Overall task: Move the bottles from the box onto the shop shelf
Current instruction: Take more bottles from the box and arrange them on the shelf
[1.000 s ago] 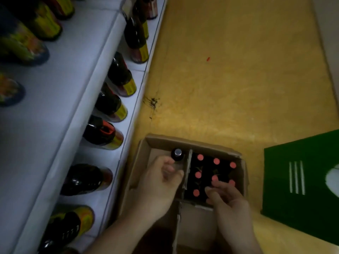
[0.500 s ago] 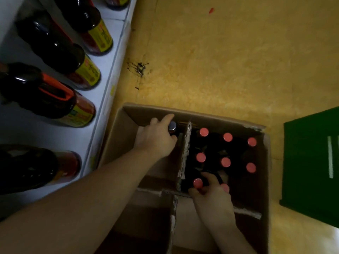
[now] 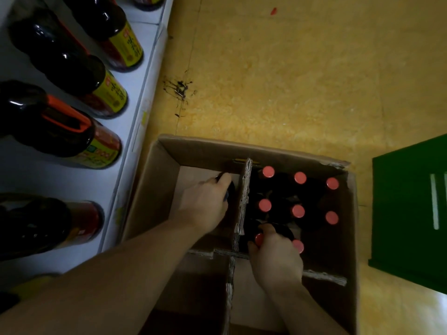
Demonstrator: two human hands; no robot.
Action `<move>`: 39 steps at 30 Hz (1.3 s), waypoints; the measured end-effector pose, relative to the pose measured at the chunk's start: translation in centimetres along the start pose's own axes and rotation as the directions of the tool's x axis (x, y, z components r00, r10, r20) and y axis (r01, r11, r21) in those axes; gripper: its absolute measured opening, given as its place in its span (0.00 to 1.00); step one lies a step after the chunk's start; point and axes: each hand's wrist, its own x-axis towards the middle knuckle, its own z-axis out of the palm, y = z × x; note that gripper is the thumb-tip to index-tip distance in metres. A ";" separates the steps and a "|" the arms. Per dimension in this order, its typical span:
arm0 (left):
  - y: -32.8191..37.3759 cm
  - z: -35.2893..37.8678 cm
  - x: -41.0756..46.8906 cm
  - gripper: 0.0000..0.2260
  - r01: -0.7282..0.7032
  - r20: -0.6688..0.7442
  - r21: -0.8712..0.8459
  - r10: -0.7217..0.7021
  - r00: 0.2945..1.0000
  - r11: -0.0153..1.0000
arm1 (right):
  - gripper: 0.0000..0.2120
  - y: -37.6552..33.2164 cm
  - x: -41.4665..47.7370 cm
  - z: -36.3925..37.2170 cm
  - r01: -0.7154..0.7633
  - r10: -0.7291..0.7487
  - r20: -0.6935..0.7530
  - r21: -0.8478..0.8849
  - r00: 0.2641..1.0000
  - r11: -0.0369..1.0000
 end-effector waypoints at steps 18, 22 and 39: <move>1.3 0.7 -8.3 0.16 0.066 0.120 -0.156 -0.047 0.992 0.985 | 0.17 -0.6 -3.7 -1.6 0.077 -0.070 -0.103 0.060 0.992 0.995; 2.6 -0.6 -9.1 0.13 0.051 0.118 -0.186 -0.030 0.993 0.981 | 0.17 -1.1 -5.0 -2.8 0.073 -0.068 -0.111 0.034 0.991 0.997; 6.3 -8.2 -13.1 0.09 0.080 0.024 -0.297 -0.076 0.997 0.952 | 0.13 -2.3 -11.1 -9.9 0.132 -0.124 -0.166 0.040 0.978 0.990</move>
